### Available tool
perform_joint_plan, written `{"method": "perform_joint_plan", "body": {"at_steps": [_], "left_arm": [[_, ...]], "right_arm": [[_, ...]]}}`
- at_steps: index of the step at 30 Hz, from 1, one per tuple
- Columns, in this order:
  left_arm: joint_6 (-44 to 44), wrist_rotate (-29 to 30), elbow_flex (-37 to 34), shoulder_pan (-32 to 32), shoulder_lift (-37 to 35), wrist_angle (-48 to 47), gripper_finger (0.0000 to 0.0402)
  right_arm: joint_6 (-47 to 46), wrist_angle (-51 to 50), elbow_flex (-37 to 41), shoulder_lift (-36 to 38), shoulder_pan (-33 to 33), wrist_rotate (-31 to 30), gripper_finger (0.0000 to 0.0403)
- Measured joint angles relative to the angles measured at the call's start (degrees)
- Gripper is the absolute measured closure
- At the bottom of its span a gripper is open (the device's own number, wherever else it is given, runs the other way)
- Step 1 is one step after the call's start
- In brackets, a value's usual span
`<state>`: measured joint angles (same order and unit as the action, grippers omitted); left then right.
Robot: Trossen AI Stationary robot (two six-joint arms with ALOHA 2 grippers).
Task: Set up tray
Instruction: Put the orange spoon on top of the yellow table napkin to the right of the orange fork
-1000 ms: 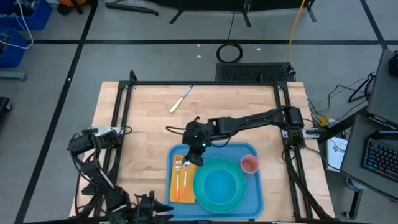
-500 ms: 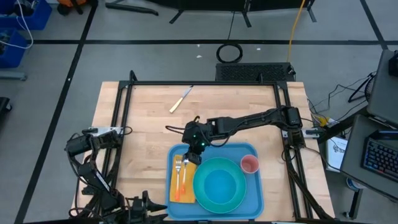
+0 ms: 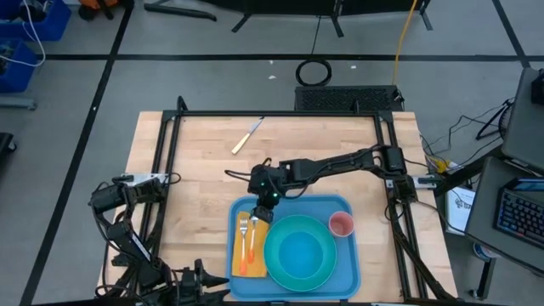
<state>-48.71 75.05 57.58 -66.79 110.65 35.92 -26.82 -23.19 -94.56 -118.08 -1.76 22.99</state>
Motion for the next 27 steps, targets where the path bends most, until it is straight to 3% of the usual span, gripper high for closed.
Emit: {"method": "perform_joint_plan", "body": {"at_steps": [27], "left_arm": [[-1.4, 0.0, 0.0, 0.0, 0.0, -1.4, 0.0252]], "right_arm": [[-2.5, 0.7, 0.0, -4.0, 0.5, 3.4, 0.0403]]}}
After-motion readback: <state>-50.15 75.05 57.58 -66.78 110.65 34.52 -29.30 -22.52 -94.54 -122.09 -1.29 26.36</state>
